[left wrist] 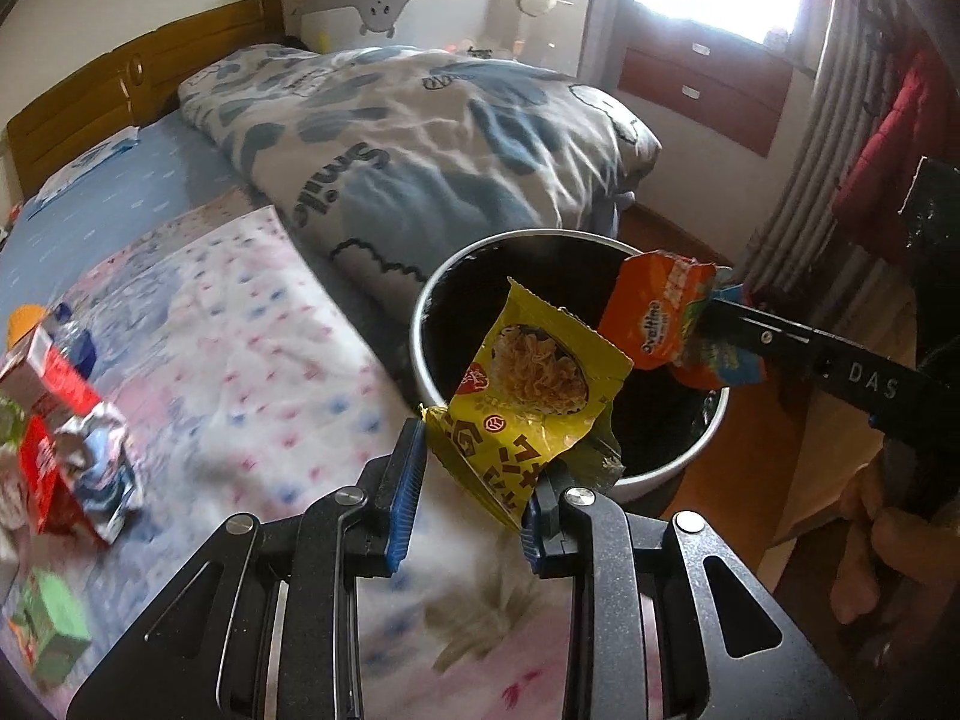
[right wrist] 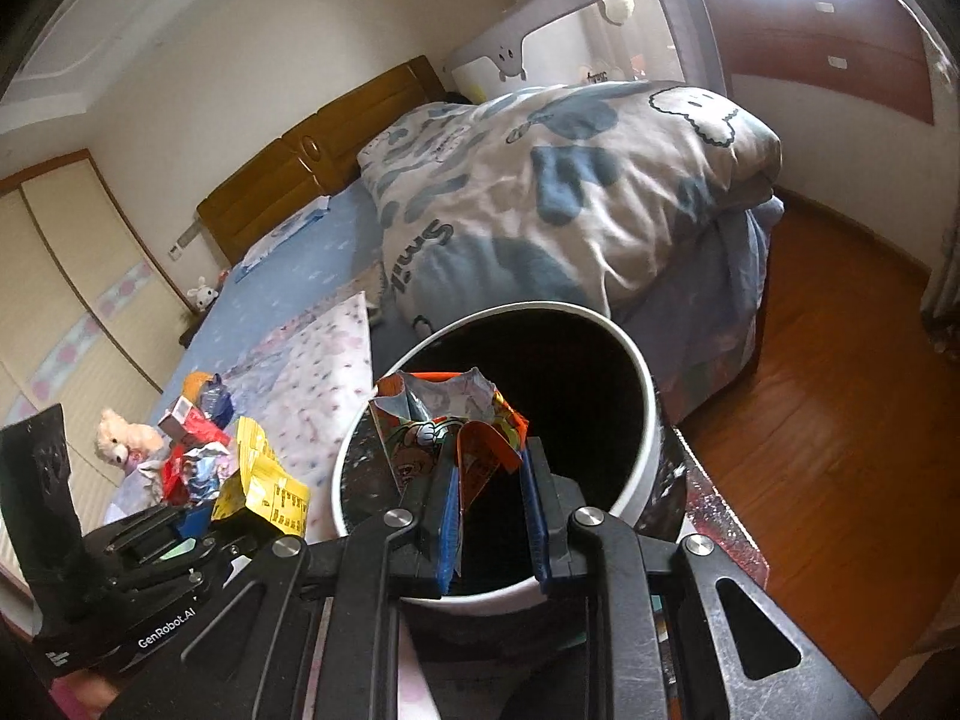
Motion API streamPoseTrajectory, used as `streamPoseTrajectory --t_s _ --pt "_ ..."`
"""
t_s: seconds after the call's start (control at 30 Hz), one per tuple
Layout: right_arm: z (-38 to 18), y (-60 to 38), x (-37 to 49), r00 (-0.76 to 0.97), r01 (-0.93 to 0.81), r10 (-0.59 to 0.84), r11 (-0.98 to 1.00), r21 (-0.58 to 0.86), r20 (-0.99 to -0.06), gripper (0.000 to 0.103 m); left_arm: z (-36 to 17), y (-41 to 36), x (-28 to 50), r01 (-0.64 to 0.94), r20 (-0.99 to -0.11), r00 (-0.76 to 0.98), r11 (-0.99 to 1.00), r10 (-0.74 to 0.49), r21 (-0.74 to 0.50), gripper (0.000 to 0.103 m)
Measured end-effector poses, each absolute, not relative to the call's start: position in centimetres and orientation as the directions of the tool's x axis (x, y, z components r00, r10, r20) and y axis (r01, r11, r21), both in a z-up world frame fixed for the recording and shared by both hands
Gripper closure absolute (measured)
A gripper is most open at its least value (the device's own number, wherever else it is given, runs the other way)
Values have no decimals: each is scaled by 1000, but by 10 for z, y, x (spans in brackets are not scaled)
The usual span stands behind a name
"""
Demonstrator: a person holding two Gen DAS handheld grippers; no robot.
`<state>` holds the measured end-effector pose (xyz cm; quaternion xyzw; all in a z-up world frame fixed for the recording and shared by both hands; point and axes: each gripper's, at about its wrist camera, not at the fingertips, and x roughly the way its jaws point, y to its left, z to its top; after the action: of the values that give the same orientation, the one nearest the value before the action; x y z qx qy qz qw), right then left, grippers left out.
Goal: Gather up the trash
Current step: 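Carry both bags to the black bin and open both tools to drop them, then move both open tools back over the trash on the bed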
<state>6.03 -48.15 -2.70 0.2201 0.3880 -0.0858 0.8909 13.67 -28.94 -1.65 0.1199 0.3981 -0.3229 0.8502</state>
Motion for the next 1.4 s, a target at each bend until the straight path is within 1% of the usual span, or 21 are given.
streamPoseTrajectory --t_s 0.1,0.23,0.33,0.37,0.4,0.43,0.47,0.5,0.53,0.6,0.77,0.83,0.87,0.93,1.13,1.3,1.4 --pt "-30 -486 64 673 325 16 891 316 -739 84 -19 -299 143 649 -765 462 759 -448 -52 74" --pt "-34 -491 72 656 321 23 896 306 -755 83 -23 -311 152 652 -774 458 757 -438 -43 74" --pt "-37 -495 79 643 322 21 900 295 -765 80 -26 -319 159 657 -781 448 753 -435 -42 73" --pt "-38 -497 81 637 322 18 902 288 -771 80 -27 -321 160 658 -786 443 752 -431 -41 67" --pt "-40 -498 84 628 322 17 905 280 -778 77 -28 -323 162 656 -791 439 753 -426 -42 56" --pt "-41 -499 86 622 325 14 905 275 -783 71 -28 -323 162 654 -790 442 755 -426 -42 51" --pt "-41 -501 87 622 327 13 904 275 -783 70 -28 -323 163 653 -788 444 756 -426 -41 44" --pt "-41 -502 88 622 328 14 903 276 -783 68 -28 -322 163 651 -787 446 758 -425 -41 40" --pt "-41 -503 89 621 329 14 903 277 -784 60 -28 -322 162 649 -787 447 759 -425 -41 40" --pt "-40 -504 88 626 333 9 901 278 -780 53 -27 -319 162 646 -784 452 763 -425 -41 39" --pt "-36 -504 80 648 340 8 892 299 -761 52 -25 -303 154 627 -772 463 776 -435 -61 35" --pt "-34 -500 76 659 340 11 888 311 -752 43 -24 -293 148 617 -765 472 784 -439 -69 34" --pt "-33 -497 74 665 339 14 886 318 -747 40 -24 -288 145 610 -761 478 789 -438 -71 32" --pt "-31 -490 69 680 333 21 881 335 -733 28 -23 -275 138 593 -753 495 802 -435 -74 31" --pt "-23 -461 56 724 302 55 871 387 -688 21 -18 -232 122 531 -721 547 842 -425 -93 26" --pt "-24 -430 54 731 257 102 875 410 -675 19 -17 -195 112 486 -708 577 868 -407 -103 25" --pt "-26 -411 56 724 223 136 881 416 -676 10 -18 -175 108 459 -706 587 881 -396 -113 24"
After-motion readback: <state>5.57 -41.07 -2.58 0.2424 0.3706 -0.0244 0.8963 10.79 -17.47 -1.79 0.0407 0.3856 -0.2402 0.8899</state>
